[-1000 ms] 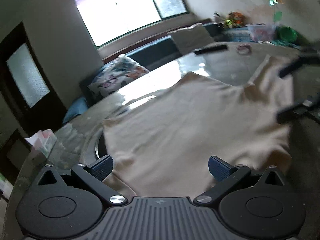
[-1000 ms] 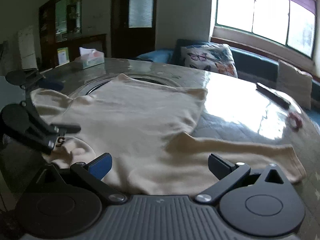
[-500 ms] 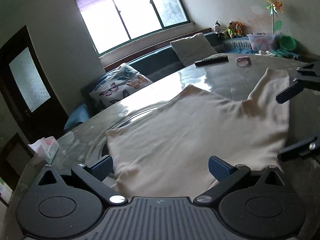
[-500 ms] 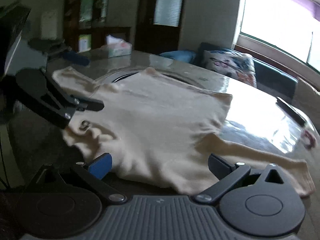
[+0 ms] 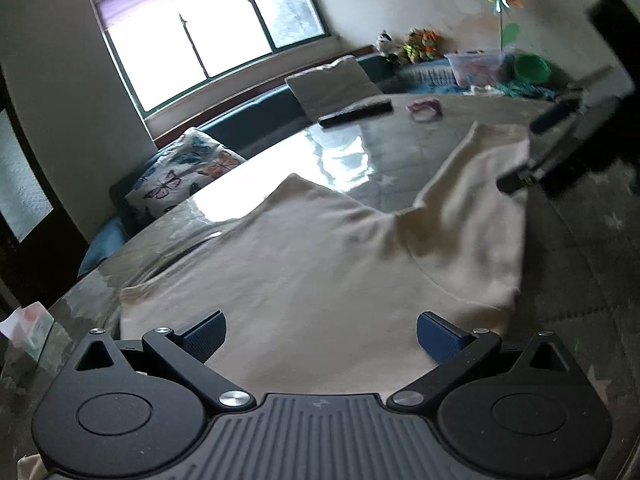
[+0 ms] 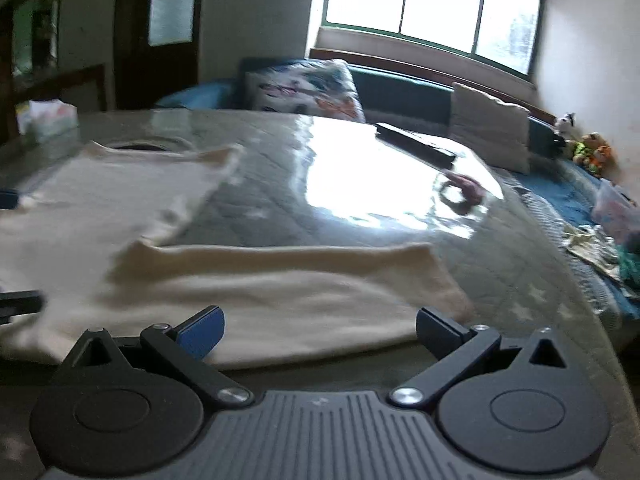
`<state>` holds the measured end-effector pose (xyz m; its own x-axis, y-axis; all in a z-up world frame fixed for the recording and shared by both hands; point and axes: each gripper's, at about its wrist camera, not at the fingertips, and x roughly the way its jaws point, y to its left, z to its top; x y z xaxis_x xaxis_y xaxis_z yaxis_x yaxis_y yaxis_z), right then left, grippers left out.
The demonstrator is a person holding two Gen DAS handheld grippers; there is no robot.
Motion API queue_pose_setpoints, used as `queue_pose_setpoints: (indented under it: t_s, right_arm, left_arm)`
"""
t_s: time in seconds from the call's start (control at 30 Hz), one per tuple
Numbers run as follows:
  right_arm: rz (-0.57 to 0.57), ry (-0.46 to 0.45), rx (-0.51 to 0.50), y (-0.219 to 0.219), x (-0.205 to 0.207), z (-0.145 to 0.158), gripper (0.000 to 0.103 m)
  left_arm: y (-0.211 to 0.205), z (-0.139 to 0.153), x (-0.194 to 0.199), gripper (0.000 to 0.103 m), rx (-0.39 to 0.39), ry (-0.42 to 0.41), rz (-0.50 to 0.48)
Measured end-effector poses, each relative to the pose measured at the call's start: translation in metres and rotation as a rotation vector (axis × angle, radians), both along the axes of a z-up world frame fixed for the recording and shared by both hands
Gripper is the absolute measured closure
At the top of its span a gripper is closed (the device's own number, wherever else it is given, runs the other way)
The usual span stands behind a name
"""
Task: Fold clothes
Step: 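Grasp the sweatshirt sleeve with the right gripper and lift it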
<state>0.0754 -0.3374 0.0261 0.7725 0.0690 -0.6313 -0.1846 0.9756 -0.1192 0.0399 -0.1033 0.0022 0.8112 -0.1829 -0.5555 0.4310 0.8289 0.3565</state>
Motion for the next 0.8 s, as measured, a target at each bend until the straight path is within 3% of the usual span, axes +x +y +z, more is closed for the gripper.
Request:
queue_pose_setpoints:
  t_s: [0.3, 0.63, 0.77, 0.8]
  right_arm:
    - [-0.16, 0.019, 0.062, -0.047, 0.027, -0.008, 0.003]
    - [-0.233, 0.028, 0.175, -0.066, 0.035, -0.008, 0.05]
    - [-0.258, 0.032, 0.233, -0.072, 0.035, -0.006, 0.082]
    - [-0.268, 0.032, 0.246, -0.075, 0.034, -0.006, 0.086]
  left_arm:
    - [-0.003, -0.001, 0.002, 0.0, 0.006, 0.0, -0.002]
    - [-0.001, 0.01, 0.01, 0.0, -0.023, 0.012, 0.031]
    - [0.001, 0.018, 0.021, 0.0, -0.04, 0.014, 0.071]
    - [0.001, 0.019, 0.024, 0.0, -0.039, 0.015, 0.082]
